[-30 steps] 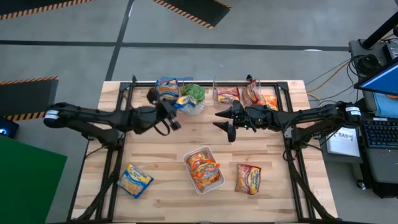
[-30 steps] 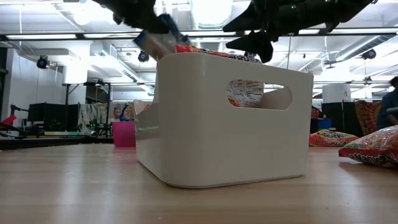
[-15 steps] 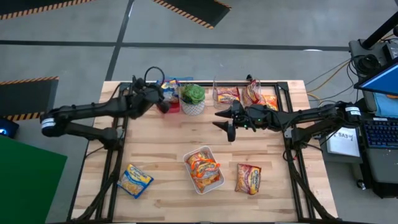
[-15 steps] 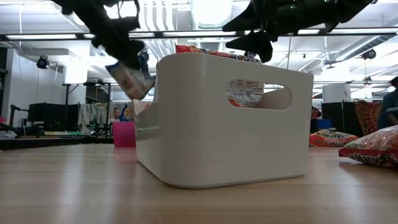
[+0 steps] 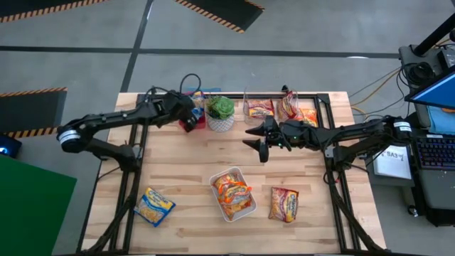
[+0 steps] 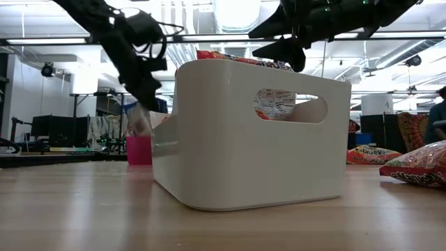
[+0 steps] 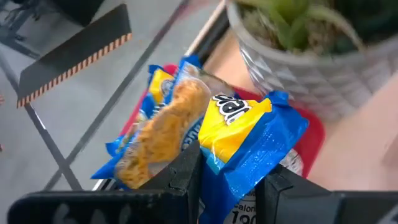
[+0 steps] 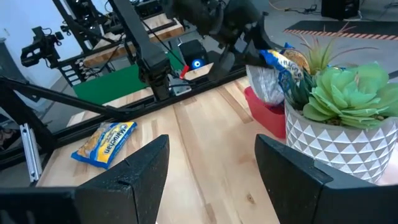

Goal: Sort Maruchan noodles
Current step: Put the blue noodle pack into the red bin

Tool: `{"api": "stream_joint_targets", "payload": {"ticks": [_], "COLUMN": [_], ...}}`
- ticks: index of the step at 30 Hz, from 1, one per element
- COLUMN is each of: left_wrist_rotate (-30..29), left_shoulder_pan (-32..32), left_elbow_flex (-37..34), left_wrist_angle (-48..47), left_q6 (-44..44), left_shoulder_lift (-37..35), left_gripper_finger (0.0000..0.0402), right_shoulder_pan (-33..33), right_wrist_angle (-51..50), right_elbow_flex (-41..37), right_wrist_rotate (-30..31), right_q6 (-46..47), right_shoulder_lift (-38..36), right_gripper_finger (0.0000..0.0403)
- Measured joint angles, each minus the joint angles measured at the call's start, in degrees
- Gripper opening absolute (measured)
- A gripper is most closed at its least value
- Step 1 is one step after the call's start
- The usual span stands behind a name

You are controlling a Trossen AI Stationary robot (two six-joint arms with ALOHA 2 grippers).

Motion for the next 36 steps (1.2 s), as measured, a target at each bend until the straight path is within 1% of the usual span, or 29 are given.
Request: {"api": "stream_joint_targets", "payload": {"ticks": [5, 15, 19, 22, 28, 32, 36], "left_wrist_rotate": [4.4, 3.9, 3.9, 3.2, 2.8, 2.8, 2.8], "left_shoulder_pan": [0.0, 0.0, 0.0, 0.0, -0.2, -0.2, -0.2], "left_elbow_flex": [0.0, 0.0, 0.8, 1.8, 4.0, 4.1, 4.0], "left_wrist_angle": [-0.4, 5.6, 6.0, 4.9, -1.9, -5.0, -8.0], "left_q6": [1.3, 0.3, 0.1, 0.1, 0.2, 0.7, 1.1], "left_shoulder_lift": [3.0, 8.7, 9.3, 8.8, 6.7, 4.1, 0.6], "left_gripper_finger": [0.0074, 0.0076, 0.0095, 0.0119, 0.0160, 0.0173, 0.0173], "right_shoulder_pan": [0.0, 0.0, 0.0, 0.0, 0.0, 0.0, 0.0], "right_wrist_angle": [-0.1, 0.3, 0.2, 0.2, -0.2, -0.2, -0.2], "right_elbow_flex": [0.0, 0.0, 0.0, 0.0, 0.0, 0.0, 0.0], "right_wrist_rotate": [0.0, 0.0, 0.0, 0.0, 0.0, 0.0, 0.0], "right_q6": [0.0, 0.0, 0.0, 0.6, 0.9, 0.9, 0.6], "right_shoulder_lift": [0.2, 0.2, 0.2, 0.2, 0.2, 0.2, 0.2], "right_gripper_finger": [0.0226, 0.0226, 0.0226, 0.0226, 0.0226, 0.0226, 0.0226]}}
